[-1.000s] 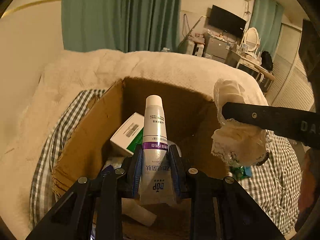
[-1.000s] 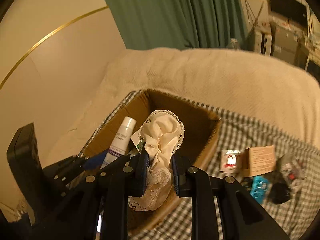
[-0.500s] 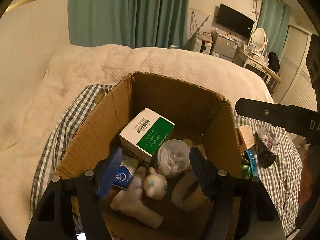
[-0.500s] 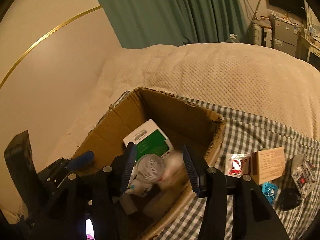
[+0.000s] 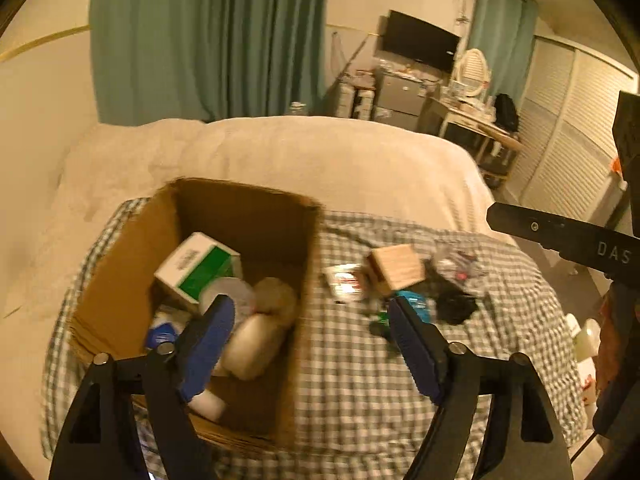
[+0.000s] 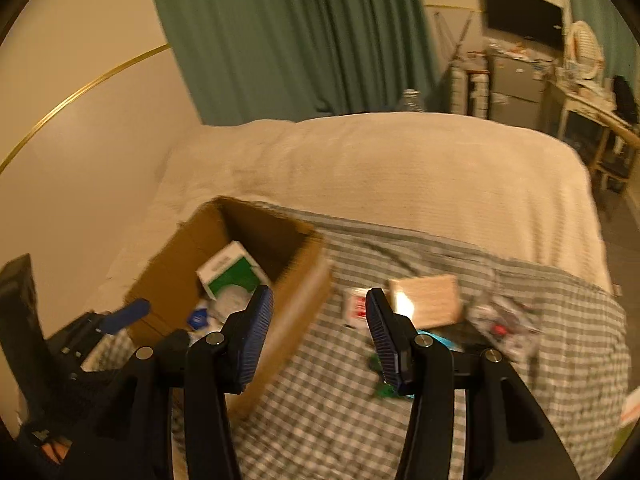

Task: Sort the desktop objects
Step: 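Carry the white tube and lace cloth into the cardboard box and release both, then grasp the blue blister pack with the left tool while the right tool grasps the black lid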

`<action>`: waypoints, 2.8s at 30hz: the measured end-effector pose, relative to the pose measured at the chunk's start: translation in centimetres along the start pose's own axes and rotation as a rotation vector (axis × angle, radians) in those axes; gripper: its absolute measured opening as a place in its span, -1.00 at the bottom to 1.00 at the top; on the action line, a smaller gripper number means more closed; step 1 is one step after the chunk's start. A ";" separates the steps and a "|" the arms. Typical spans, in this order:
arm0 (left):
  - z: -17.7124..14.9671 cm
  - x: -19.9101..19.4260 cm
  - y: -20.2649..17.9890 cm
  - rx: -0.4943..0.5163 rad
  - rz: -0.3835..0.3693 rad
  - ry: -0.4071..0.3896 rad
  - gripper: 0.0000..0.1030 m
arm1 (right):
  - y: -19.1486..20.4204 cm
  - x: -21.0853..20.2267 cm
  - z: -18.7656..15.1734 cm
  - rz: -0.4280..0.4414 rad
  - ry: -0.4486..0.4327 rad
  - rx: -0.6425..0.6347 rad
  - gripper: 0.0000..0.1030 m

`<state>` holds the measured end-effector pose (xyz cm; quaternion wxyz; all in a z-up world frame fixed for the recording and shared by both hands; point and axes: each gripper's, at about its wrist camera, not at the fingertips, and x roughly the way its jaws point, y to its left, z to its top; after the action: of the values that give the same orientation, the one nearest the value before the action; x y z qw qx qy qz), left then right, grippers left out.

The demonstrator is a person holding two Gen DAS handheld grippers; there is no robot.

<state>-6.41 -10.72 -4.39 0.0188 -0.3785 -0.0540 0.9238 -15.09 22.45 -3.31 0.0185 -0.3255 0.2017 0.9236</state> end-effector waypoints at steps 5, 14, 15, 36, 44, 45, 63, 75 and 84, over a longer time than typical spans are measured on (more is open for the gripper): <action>-0.7 1.2 -5.4 0.043 -0.035 0.040 0.61 | -4.8 -3.6 -1.5 -0.069 -0.016 0.050 -0.06; -4.4 7.9 -11.6 0.105 -0.043 0.170 0.62 | -12.2 -4.5 -5.9 -0.149 0.029 0.096 0.01; -4.7 8.6 -12.0 0.108 -0.040 0.181 0.62 | -12.9 -4.3 -6.4 -0.155 0.041 0.094 0.01; -6.6 22.4 -15.2 0.214 -0.043 0.248 0.62 | -21.4 8.7 -11.0 -0.098 0.209 0.285 0.10; -7.6 24.2 -16.0 0.353 -0.033 0.253 0.62 | -22.1 11.1 -10.8 -0.120 0.209 0.319 0.25; -7.7 24.1 -15.9 0.353 -0.039 0.251 0.62 | -21.9 11.4 -10.8 -0.116 0.213 0.318 0.27; -7.6 22.9 -12.2 0.230 -0.156 0.316 -0.08 | -21.4 16.2 -10.7 -0.108 0.277 0.403 0.36; -7.6 20.1 -13.7 0.201 -0.220 0.330 -0.74 | -21.4 11.2 -12.4 -0.143 0.269 0.370 0.36; -8.3 21.7 -16.1 0.247 -0.187 0.348 -0.84 | -20.5 7.7 -13.0 -0.154 0.245 0.311 0.36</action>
<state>-16.15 7.62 -23.58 0.1596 -0.5203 0.0285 0.8384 -10.01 35.49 -24.54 0.1145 -0.4433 0.3170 0.8306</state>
